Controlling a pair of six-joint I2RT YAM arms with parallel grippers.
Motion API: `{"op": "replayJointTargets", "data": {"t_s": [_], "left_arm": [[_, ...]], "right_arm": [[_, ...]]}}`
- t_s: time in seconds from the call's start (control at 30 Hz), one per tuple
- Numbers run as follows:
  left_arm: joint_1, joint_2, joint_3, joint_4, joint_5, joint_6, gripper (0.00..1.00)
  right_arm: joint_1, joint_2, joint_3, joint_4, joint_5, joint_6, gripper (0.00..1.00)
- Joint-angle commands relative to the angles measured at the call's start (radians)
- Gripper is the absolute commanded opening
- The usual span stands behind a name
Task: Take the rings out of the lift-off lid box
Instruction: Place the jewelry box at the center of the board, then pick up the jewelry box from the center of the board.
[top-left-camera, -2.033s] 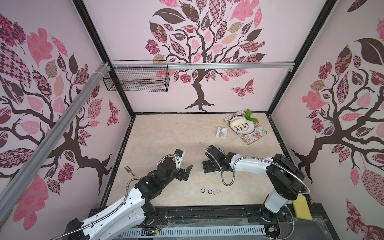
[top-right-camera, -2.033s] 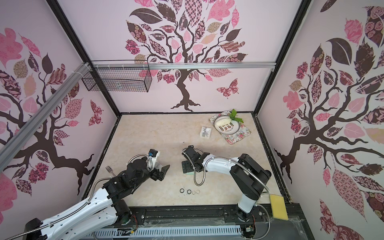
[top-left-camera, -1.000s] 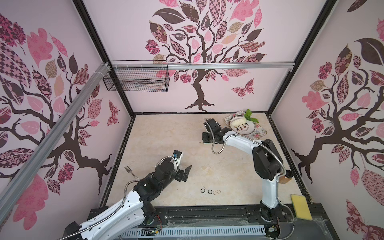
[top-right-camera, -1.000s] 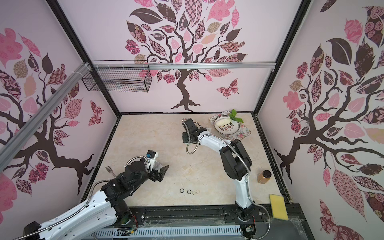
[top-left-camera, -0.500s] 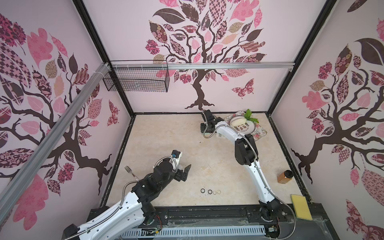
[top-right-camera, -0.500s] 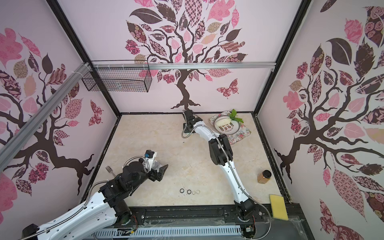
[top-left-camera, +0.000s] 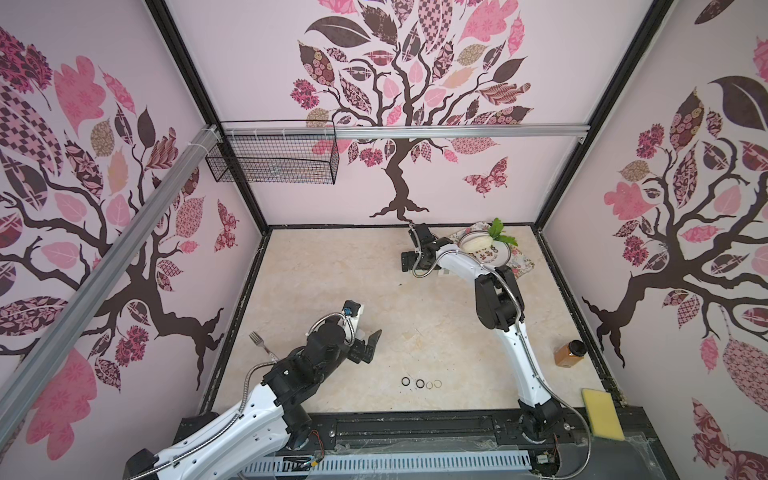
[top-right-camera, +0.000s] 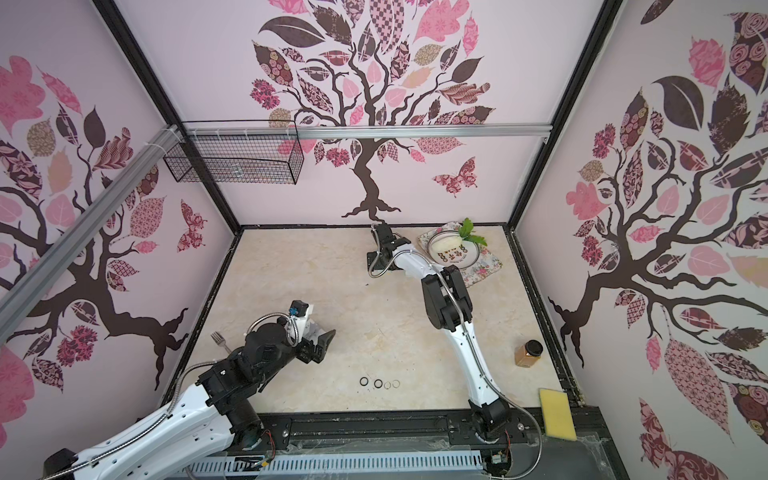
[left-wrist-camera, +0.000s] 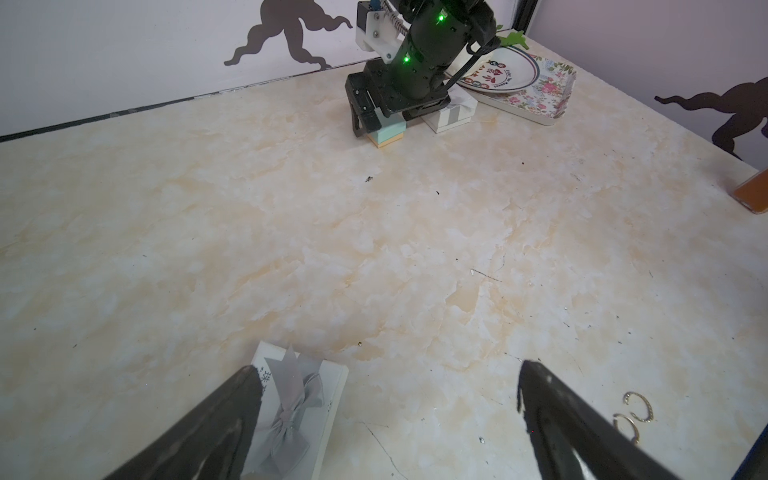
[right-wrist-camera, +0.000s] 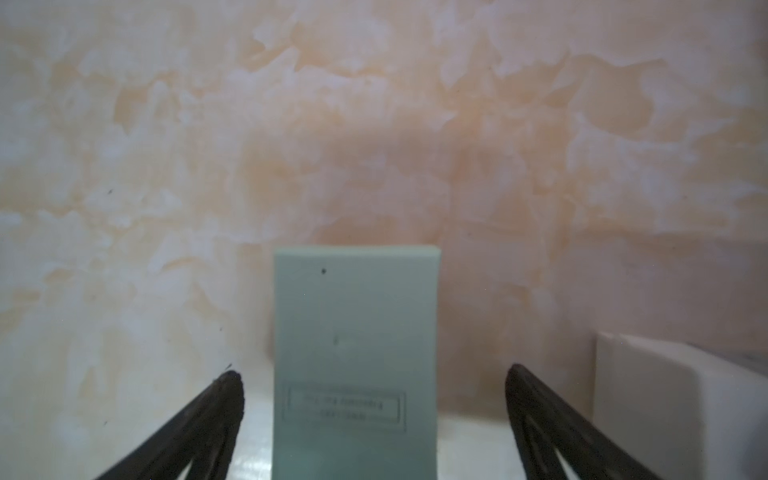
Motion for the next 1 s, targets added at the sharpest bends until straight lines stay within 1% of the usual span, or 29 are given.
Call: {"op": "replayJointTargets", "data": {"t_s": [0.0,0.1,0.17,0.23,0.33,0.4,0.43,0.5,0.63,0.77,0.97], "left_arm": [[0.003,-0.012,0.106,-0.086,-0.036,-0.006,0.98],[0.004,-0.010,0.195,-0.206,-0.094,-0.021,0.98],[0.004,-0.020,0.234,-0.270,-0.126,-0.034,0.98],[0.003,-0.042,0.255,-0.331,-0.160,-0.048,0.98],[0.003,-0.085,0.270,-0.402,-0.237,-0.049,0.98],[0.004,-0.102,0.293,-0.450,-0.283,-0.047,0.98],[0.005,-0.108,0.311,-0.482,-0.298,-0.060,0.98],[0.005,-0.131,0.334,-0.494,-0.279,-0.038,0.98],[0.005,-0.166,0.401,-0.571,-0.263,0.002,0.98],[0.005,-0.165,0.459,-0.638,-0.247,0.025,0.98],[0.005,-0.152,0.448,-0.634,-0.192,0.045,0.98]], "right_arm": [[0.002,-0.222,-0.043,0.008,-0.078,-0.039,1.00],[0.038,-0.362,-0.159,0.028,-0.154,-0.099,1.00],[0.091,-0.455,-0.279,0.057,-0.204,-0.161,1.00],[0.173,-0.537,-0.415,0.088,-0.232,-0.232,1.00],[0.299,-0.605,-0.565,0.151,-0.218,-0.271,1.00],[0.366,-0.611,-0.606,0.182,-0.192,-0.267,1.00],[0.392,-0.606,-0.618,0.198,-0.193,-0.261,1.00],[0.440,-0.587,-0.629,0.229,-0.168,-0.248,1.00],[0.518,-0.493,-0.587,0.244,-0.134,-0.243,1.00],[0.547,-0.402,-0.531,0.268,-0.125,-0.220,1.00],[0.566,-0.261,-0.414,0.254,-0.124,-0.208,1.00]]}}
